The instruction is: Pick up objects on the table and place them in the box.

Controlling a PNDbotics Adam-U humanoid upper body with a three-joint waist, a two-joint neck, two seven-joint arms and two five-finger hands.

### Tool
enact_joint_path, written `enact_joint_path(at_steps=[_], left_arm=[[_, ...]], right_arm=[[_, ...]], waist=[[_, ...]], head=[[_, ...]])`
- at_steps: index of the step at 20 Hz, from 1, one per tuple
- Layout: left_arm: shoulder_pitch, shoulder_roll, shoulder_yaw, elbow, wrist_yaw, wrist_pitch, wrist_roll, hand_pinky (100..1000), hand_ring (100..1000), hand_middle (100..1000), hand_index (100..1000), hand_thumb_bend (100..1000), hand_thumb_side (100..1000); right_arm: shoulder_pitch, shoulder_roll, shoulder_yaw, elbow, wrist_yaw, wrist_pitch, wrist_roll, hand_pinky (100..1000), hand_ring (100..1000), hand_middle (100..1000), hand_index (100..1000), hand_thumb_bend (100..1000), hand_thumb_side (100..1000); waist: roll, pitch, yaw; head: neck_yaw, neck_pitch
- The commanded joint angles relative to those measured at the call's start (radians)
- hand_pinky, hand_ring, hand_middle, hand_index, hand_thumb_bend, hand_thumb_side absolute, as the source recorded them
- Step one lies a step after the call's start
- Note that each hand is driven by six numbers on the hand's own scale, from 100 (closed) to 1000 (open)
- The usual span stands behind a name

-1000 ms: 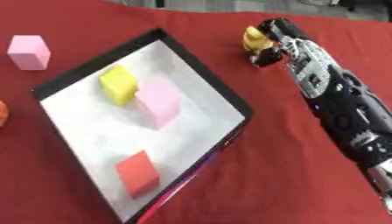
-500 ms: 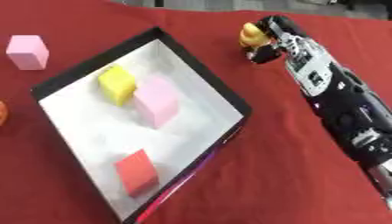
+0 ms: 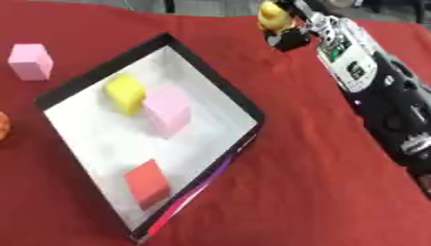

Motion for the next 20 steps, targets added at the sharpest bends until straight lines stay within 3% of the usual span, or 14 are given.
enact_joint_path(at_steps=[1,6,8,15,20], left_arm=[[0.008,0.028,0.009,-0.008,0.0,-0.003,0.003,766,781,829,845,220,838],[0.025,0.034,0.021,-0.006,0.003,-0.01,0.018,767,782,830,845,221,826],[0.03,0.037,0.028,-0.006,0.004,-0.012,0.025,767,781,829,845,222,821],[0.046,0.05,0.045,-0.007,0.003,-0.02,0.043,769,782,829,845,220,807],[0.049,0.056,0.05,-0.011,0.002,-0.026,0.047,771,782,830,845,217,804]], right_arm=[[-0.008,-0.067,0.034,-0.204,-0.016,0.006,0.057,834,664,568,692,287,100],[-0.026,-0.059,0.116,-0.527,-0.031,0.036,0.198,819,665,572,691,297,100],[-0.045,-0.036,0.145,-0.597,-0.036,0.043,0.256,811,659,566,683,303,100],[-0.08,0.066,0.259,-0.615,0.01,0.027,0.42,805,664,571,684,321,100],[-0.068,0.153,0.336,-0.519,0.061,-0.003,0.476,806,670,576,689,329,100]], waist=[[0.009,-0.038,-0.009],[0.014,-0.067,-0.031],[0.013,-0.079,-0.037],[0.007,-0.11,-0.036],[0.006,-0.115,-0.024]], head=[[0.014,0.014],[0.029,0.041],[0.033,0.051],[0.024,0.08],[0.009,0.084]])
